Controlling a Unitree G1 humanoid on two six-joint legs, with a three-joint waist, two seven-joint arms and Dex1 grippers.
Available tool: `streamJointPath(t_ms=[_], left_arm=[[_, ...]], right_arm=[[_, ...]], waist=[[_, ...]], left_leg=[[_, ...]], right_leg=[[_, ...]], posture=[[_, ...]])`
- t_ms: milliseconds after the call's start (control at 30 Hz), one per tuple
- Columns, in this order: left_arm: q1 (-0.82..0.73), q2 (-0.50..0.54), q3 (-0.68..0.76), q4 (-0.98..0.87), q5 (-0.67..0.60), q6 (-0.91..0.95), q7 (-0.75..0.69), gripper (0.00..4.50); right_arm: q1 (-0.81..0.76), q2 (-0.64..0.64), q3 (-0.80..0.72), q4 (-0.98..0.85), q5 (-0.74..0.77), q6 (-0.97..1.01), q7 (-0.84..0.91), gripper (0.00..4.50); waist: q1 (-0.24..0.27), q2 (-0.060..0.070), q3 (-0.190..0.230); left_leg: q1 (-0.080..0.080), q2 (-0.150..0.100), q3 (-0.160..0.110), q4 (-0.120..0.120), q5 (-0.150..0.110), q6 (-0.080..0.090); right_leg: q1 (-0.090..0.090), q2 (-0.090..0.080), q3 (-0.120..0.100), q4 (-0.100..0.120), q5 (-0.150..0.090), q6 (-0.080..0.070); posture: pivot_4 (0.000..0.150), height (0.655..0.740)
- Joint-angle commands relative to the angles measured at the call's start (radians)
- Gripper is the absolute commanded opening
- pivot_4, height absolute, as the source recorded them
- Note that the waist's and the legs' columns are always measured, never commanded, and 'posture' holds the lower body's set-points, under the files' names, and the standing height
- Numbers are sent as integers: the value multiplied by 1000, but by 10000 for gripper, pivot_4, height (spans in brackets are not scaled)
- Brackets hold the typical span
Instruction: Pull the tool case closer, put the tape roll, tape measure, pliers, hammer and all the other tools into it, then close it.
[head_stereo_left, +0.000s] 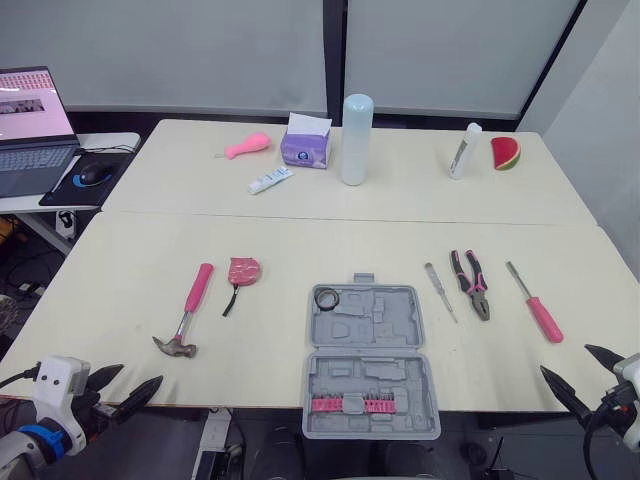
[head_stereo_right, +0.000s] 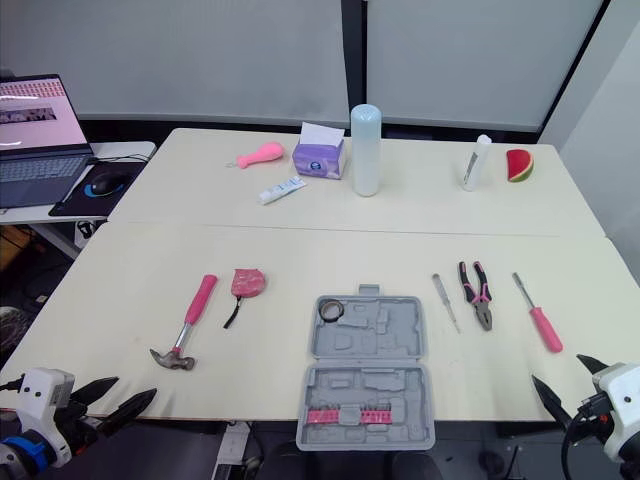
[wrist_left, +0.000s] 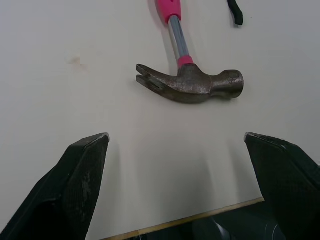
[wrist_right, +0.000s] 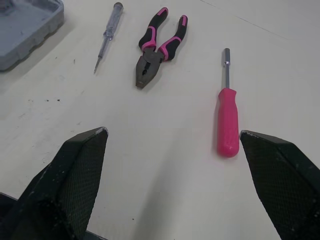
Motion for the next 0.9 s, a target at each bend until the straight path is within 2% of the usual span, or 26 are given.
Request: streamJointPath(t_ms=[33,200,367,533,667,900], left_arm=[[7,5,13,-34,-15,-8,4,44861],[20,2,17,-90,-27,20,16,44861],[-12,-36,-3,-234,-73,108,105,44861],[-65,-70,-61,-371,-102,241,222,44861],[-161,-105,-156,-430,-61,331,356,44861],[-390,-216,-305,-373,19,440,572,44861]], right_arm=[[9,-9,-16,18,10,-37,23,45000],[-1,-41,-20,46,9,-69,69,45000],[-33,-155,42,-40,21,-71,180,45000],[-172,-300,128,-198,131,101,226,45000],[-358,-397,222,-311,307,343,182,45000],[-598,-415,373,-317,356,471,133,45000]], waist=[[0,0,0],[0,0,0],[0,1,0],[-1,1,0],[2,0,0],[11,-4,0]], left_leg=[[0,0,0,0,0,0],[0,0,0,-1,0,1],[6,0,0,-3,-1,1],[14,0,0,-6,-1,1],[13,-2,0,-8,1,-2],[12,-5,0,-8,1,-2]], right_leg=[[0,0,0,-1,0,0],[1,0,0,-2,0,0],[8,0,1,-5,0,0],[15,1,3,-7,0,0],[15,2,8,-10,0,0],[15,3,18,-12,0,0]], posture=[[1500,7075],[1500,7075],[1500,7075],[1500,7075],[1500,7075],[1500,7075]])
